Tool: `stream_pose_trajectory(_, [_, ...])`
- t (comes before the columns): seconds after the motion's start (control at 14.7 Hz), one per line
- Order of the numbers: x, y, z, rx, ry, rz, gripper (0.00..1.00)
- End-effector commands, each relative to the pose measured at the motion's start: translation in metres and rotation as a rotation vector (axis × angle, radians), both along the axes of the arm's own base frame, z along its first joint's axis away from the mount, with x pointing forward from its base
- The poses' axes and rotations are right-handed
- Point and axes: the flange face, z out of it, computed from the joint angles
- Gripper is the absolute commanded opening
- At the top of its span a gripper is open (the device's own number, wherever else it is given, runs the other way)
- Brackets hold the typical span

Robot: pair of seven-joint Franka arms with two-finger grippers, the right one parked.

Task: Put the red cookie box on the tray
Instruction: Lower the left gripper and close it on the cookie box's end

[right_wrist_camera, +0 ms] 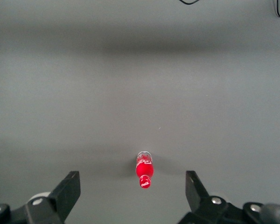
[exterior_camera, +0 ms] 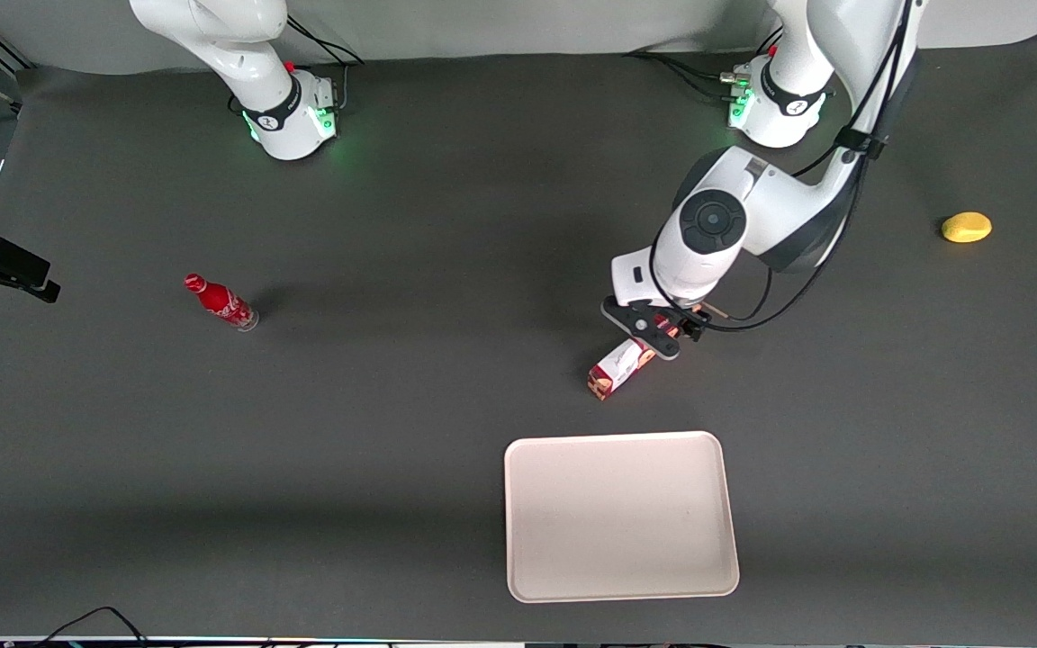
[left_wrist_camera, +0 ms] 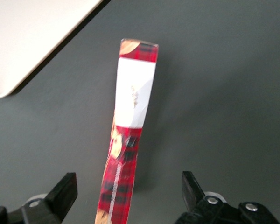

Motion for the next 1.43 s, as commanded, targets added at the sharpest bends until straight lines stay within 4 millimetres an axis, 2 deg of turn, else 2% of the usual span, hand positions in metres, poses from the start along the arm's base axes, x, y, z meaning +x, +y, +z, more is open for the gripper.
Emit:
stream_pose_trajectory(0.0, [-0.008, -0.005, -0.044, -0.024, -0.059, -0.033, 1.00])
stream_pose_trajectory(0.48, [-0.009, -0.006, -0.071, 0.009, -0.070, -0.098, 1.00])
stream_pose_trajectory(0.82, [-0.010, -0.007, -0.103, -0.014, -0.088, -0.120, 1.00])
stream_pose_trajectory(1.16, [-0.011, -0.005, -0.113, 0.015, -0.097, -0.111, 1.00])
stream_pose_trajectory(1.23, [-0.011, -0.005, -0.114, 0.013, -0.096, -0.110, 0.89])
stream_pose_trajectory(1.3, [-0.010, -0.005, -0.115, 0.012, -0.097, -0.110, 0.60])
stream_pose_trajectory(1.36, [-0.011, -0.006, -0.116, 0.011, -0.096, -0.112, 0.37])
